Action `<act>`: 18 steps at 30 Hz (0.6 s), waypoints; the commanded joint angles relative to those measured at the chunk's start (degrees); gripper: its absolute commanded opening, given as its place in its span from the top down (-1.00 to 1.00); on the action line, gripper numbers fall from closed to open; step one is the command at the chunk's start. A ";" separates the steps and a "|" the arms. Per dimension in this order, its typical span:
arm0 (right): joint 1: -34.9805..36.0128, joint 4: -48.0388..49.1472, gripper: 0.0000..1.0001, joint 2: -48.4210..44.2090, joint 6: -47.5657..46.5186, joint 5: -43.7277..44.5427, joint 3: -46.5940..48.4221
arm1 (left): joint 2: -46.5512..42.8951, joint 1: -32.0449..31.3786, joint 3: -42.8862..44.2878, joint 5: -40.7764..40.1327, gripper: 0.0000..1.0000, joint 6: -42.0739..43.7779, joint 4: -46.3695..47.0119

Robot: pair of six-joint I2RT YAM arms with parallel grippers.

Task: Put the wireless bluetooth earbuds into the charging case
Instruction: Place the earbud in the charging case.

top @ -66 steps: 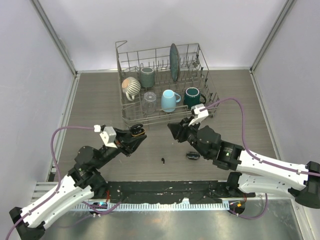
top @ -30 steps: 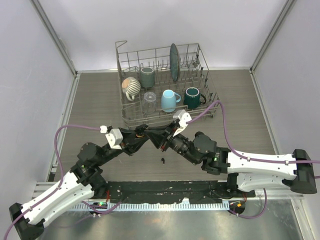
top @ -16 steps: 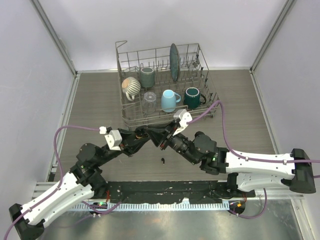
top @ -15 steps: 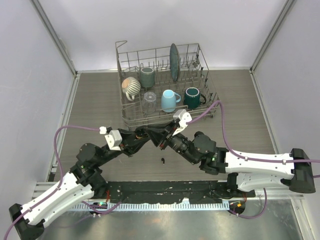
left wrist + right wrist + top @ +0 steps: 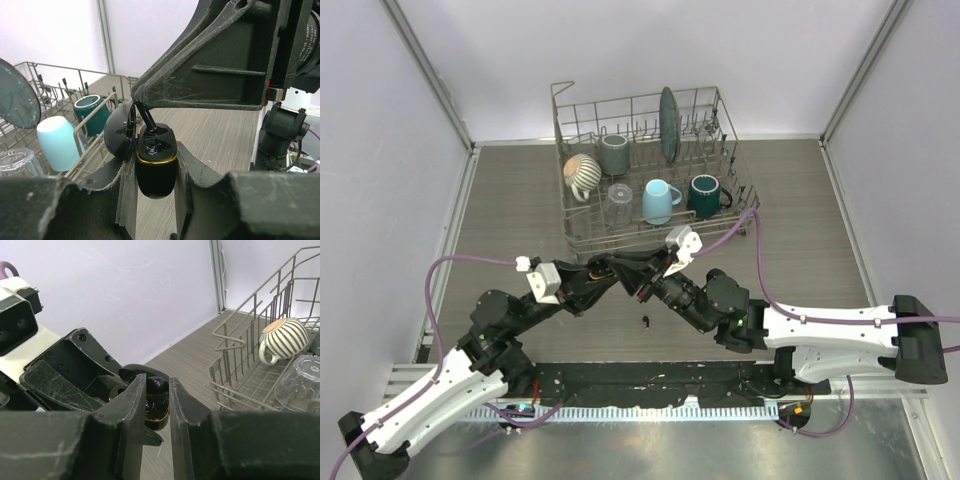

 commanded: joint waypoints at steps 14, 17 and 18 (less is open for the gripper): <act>1.21 -0.21 0.98 -0.70 -10.57 0.15 -4.00 | 0.18 -0.11 0.98 -2.54 1.00 -2.17 8.61; 1.30 -0.47 0.98 -0.96 -11.37 -0.91 -4.27 | 0.35 -0.11 0.98 -2.98 1.00 -2.26 9.13; 1.30 -0.56 0.98 -1.05 -11.46 -1.08 -4.35 | 0.27 -0.11 0.89 -2.98 1.00 -2.26 9.40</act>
